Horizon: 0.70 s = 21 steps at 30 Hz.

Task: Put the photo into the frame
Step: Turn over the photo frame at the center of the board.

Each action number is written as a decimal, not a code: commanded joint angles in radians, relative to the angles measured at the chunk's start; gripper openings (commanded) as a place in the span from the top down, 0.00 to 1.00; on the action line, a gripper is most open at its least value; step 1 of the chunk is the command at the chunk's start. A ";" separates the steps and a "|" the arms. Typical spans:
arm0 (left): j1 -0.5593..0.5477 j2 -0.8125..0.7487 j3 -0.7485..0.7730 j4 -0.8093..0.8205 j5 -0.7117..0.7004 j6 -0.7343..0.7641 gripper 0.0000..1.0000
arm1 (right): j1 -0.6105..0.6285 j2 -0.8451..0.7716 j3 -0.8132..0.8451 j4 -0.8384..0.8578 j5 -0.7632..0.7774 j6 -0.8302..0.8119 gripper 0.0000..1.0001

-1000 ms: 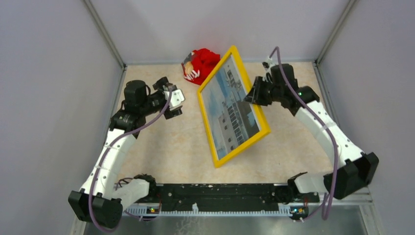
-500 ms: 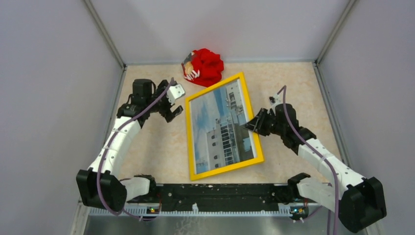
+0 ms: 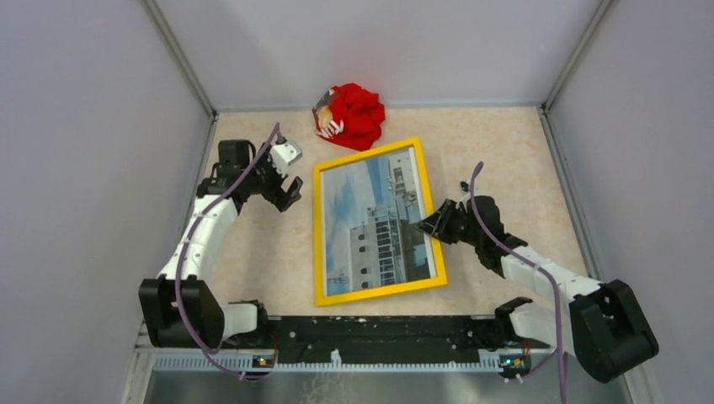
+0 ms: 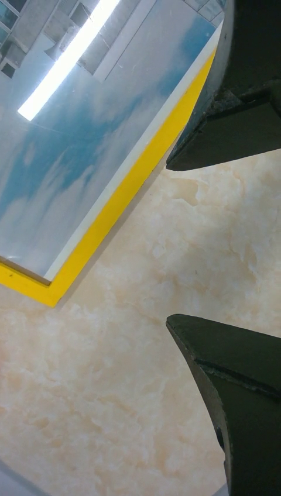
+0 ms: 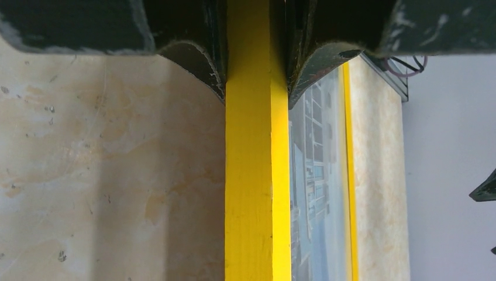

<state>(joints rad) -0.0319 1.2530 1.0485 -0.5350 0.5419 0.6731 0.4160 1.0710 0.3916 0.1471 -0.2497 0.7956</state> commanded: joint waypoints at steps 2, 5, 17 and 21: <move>0.025 0.053 -0.021 0.009 0.008 -0.045 0.01 | 0.000 0.104 0.018 0.042 0.167 -0.197 0.83; 0.058 0.071 -0.037 0.024 0.024 -0.055 0.01 | 0.000 0.147 0.028 0.029 0.189 -0.210 0.65; 0.087 0.100 -0.047 0.077 0.023 -0.116 0.01 | -0.002 0.079 0.128 -0.147 0.392 -0.227 0.01; 0.116 0.131 -0.054 0.145 0.005 -0.187 0.01 | -0.033 -0.019 0.198 -0.260 0.583 -0.283 0.01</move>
<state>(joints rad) 0.0555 1.3514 1.0035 -0.4881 0.5488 0.5671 0.4133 1.1496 0.5079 0.0044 0.1062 0.5850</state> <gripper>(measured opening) 0.987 0.985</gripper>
